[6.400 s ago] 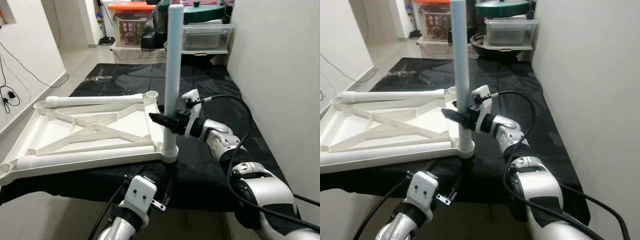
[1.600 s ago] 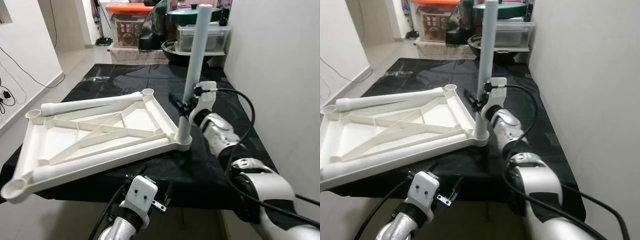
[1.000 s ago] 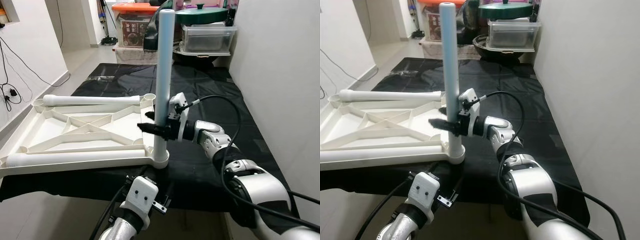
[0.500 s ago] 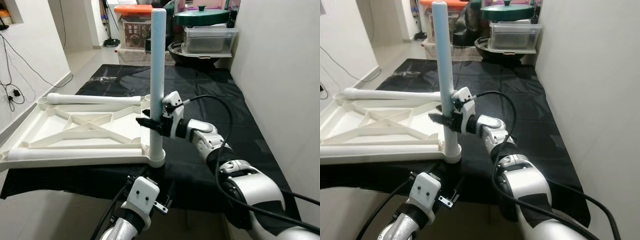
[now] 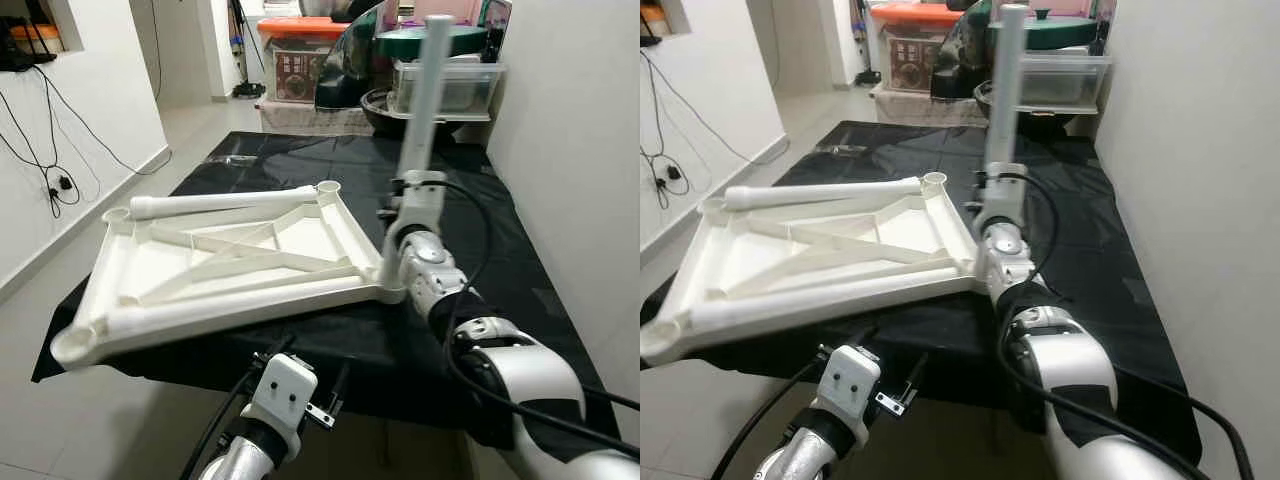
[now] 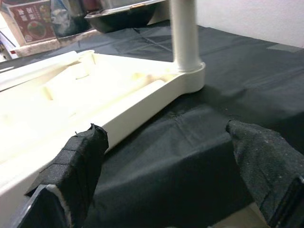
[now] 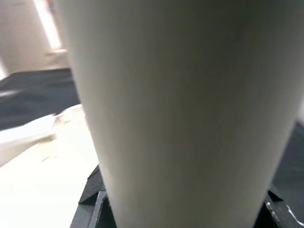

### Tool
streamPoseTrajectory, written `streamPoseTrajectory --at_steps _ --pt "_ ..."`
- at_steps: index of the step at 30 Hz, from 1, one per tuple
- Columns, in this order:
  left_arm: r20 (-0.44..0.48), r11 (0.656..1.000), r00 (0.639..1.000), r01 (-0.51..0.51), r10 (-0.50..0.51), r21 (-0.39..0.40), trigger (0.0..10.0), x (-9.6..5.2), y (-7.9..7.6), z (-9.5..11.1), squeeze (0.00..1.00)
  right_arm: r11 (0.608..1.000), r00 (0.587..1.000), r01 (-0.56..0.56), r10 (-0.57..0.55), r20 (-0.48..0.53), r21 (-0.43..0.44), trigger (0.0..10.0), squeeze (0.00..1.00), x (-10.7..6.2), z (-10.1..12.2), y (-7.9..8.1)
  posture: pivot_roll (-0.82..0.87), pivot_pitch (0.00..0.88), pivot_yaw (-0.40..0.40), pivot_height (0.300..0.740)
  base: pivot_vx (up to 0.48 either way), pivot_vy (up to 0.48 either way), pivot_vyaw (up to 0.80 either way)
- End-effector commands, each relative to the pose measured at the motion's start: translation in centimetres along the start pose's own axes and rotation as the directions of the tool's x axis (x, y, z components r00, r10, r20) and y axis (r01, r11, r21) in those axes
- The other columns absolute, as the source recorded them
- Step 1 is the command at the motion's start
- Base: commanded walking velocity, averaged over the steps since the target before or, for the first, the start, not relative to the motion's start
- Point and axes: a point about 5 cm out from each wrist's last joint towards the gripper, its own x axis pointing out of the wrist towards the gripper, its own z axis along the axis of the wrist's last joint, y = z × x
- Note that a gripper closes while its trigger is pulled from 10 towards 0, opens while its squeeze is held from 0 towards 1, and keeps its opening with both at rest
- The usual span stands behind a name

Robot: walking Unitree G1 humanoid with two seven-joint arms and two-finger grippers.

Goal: Building children table

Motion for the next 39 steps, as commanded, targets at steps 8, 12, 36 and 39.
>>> streamPoseTrajectory --at_steps 8,12,36,39 --pt "-0.019 1.0 1.0 -0.001 0.001 0.006 10.0 0.0 0.2 -0.2 0.0 0.982 0.984 0.112 -0.088 -0.157 0.151 10.0 0.0 -1.1 -2.5 1.5 0.08 0.0 -0.023 0.74 0.0 0.0 0.0" --pt "-0.021 1.0 1.0 -0.002 0.002 0.005 10.0 0.0 0.2 -0.2 0.0 0.987 0.989 0.077 -0.058 -0.135 0.144 10.0 1.0 -1.1 -2.2 2.1 0.08 0.0 -0.023 0.74 0.0 0.0 0.0" --pt "-0.034 1.0 0.999 0.002 -0.002 -0.004 10.0 0.0 0.3 -0.4 0.0 0.983 0.989 -0.142 0.146 -0.026 0.12 10.0 0.0 -2.3 -4.2 2.2 0.06 0.0 -0.015 0.74 0.0 0.0 0.0" --pt "-0.038 1.0 0.999 0.0 0.0 -0.011 10.0 -0.1 0.3 -0.5 0.0 0.979 0.983 -0.178 0.181 -0.017 0.103 10.0 0.0 -2.8 -5.2 1.7 0.06 0.0 -0.014 0.74 0.0 0.0 0.0"
